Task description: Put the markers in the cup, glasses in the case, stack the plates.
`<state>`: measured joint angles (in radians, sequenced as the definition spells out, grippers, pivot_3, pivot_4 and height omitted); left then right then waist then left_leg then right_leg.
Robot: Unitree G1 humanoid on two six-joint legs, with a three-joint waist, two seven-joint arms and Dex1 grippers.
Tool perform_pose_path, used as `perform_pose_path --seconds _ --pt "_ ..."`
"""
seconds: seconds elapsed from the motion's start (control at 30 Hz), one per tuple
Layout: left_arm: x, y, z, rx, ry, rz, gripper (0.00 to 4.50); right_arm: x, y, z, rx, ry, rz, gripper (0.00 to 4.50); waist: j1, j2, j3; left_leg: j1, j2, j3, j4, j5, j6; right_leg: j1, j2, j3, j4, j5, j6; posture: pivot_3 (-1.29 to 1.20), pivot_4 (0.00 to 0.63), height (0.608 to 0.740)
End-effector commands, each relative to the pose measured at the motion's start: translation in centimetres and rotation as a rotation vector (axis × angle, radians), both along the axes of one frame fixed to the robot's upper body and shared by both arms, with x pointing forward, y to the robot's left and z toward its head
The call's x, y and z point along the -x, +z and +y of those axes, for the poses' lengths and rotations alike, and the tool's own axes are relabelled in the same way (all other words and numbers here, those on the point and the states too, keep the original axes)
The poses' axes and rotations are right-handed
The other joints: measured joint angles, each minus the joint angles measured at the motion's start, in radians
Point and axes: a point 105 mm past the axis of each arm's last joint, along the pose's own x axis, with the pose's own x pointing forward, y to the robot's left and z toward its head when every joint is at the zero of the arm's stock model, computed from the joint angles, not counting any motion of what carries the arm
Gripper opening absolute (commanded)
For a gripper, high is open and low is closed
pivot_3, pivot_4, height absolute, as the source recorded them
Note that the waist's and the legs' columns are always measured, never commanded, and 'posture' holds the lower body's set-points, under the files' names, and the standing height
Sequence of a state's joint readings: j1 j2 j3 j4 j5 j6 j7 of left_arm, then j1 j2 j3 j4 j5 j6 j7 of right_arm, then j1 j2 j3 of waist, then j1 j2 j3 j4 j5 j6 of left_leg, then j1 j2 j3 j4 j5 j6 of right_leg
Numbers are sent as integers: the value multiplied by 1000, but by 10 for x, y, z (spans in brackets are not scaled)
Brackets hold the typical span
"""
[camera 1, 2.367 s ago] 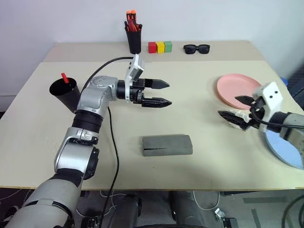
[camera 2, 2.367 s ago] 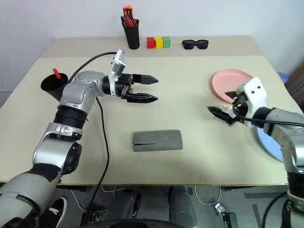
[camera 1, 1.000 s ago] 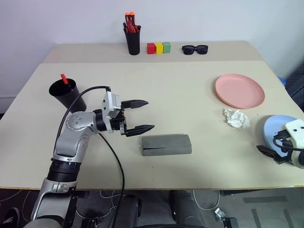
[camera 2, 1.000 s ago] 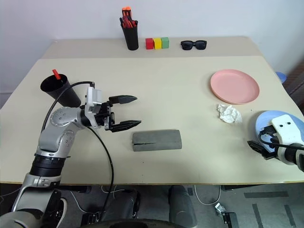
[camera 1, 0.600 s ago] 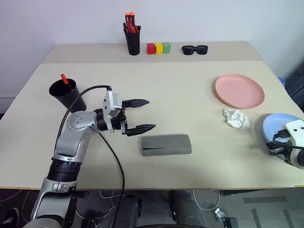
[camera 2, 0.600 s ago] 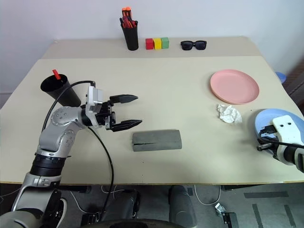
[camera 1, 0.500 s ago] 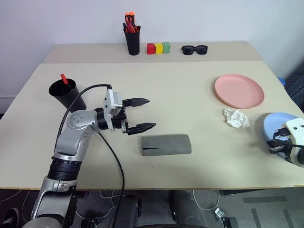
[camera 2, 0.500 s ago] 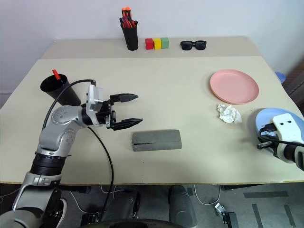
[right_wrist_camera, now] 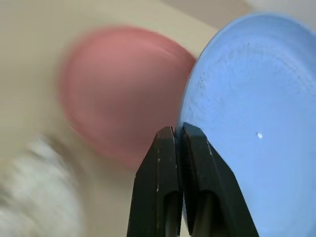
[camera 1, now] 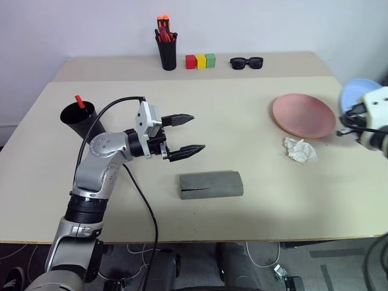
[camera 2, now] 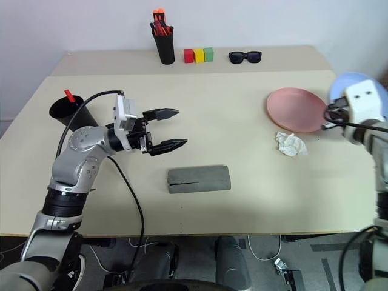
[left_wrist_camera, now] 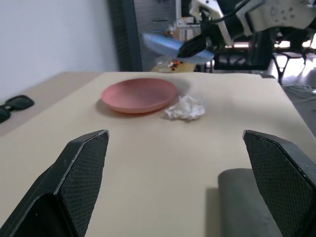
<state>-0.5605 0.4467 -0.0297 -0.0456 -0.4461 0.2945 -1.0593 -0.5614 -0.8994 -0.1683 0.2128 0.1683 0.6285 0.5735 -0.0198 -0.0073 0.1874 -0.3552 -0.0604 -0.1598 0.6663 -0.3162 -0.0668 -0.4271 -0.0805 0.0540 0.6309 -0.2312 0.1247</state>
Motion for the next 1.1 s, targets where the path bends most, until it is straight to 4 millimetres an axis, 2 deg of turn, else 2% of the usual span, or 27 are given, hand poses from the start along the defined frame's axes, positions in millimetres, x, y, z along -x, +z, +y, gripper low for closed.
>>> perform_pose_path --seconds 0.03,0.17,0.23,0.33,0.43,0.5,0.6,0.67,0.87,0.97,1.1 --pt "-4 9 12 2 47 -38 4500 -19 11 12 22 48 -50 37 1 0 0 -1 0 0 0 0 0 -1 0 0 0 0 0 0 150 740" --pt "0 8 17 -5 64 -43 4500 -37 -7 21 47 77 -7 37 6 0 0 -2 0 0 -1 0 -1 -2 -1 0 -1 0 0 0 150 740" --pt "3 7 18 -7 72 -45 4500 -40 -17 19 92 80 21 37 8 0 0 -3 -1 0 -1 0 -1 -2 -1 0 -1 0 0 0 150 740" --pt "6 6 19 -9 85 -44 4500 -43 -27 20 71 98 46 37 5 0 0 -3 -1 0 -1 0 -1 -2 -1 0 -2 0 0 0 150 740" --pt "7 4 21 -10 94 -40 4500 -45 -28 22 9 113 47 875 1 0 0 -2 -1 0 -1 0 0 -2 -1 0 -1 0 0 0 150 740" --pt "8 4 21 -10 98 -39 4500 -48 -24 23 9 116 25 1785 -2 0 0 -2 0 0 -1 0 0 -2 -1 0 0 1 -1 0 150 740" --pt "8 3 19 -14 95 -37 4500 -51 -4 28 -53 125 -52 3360 -2 0 0 -1 0 0 -1 0 -1 -2 0 0 0 1 -1 0 150 740" --pt "7 3 17 -14 88 -36 4500 -48 2 30 -102 136 -56 4382 0 0 0 -1 0 0 -1 0 -1 -2 0 0 0 1 -1 0 150 740" --pt "6 3 15 -22 72 -36 4500 -22 21 29 -255 163 -70 4453 8 0 0 -2 0 0 -1 0 -1 -2 0 0 -1 1 -1 0 150 740" --pt "6 3 15 -24 61 -36 4500 7 5 24 -238 175 33 4453 15 0 0 -3 0 -1 -1 0 0 -2 -1 -1 -1 1 -1 0 150 740" --pt "6 1 14 -24 43 -31 4500 33 -13 17 -235 147 127 4453 5 0 0 -2 -1 -1 -1 0 0 -2 -1 -1 -1 1 -1 0 150 740"
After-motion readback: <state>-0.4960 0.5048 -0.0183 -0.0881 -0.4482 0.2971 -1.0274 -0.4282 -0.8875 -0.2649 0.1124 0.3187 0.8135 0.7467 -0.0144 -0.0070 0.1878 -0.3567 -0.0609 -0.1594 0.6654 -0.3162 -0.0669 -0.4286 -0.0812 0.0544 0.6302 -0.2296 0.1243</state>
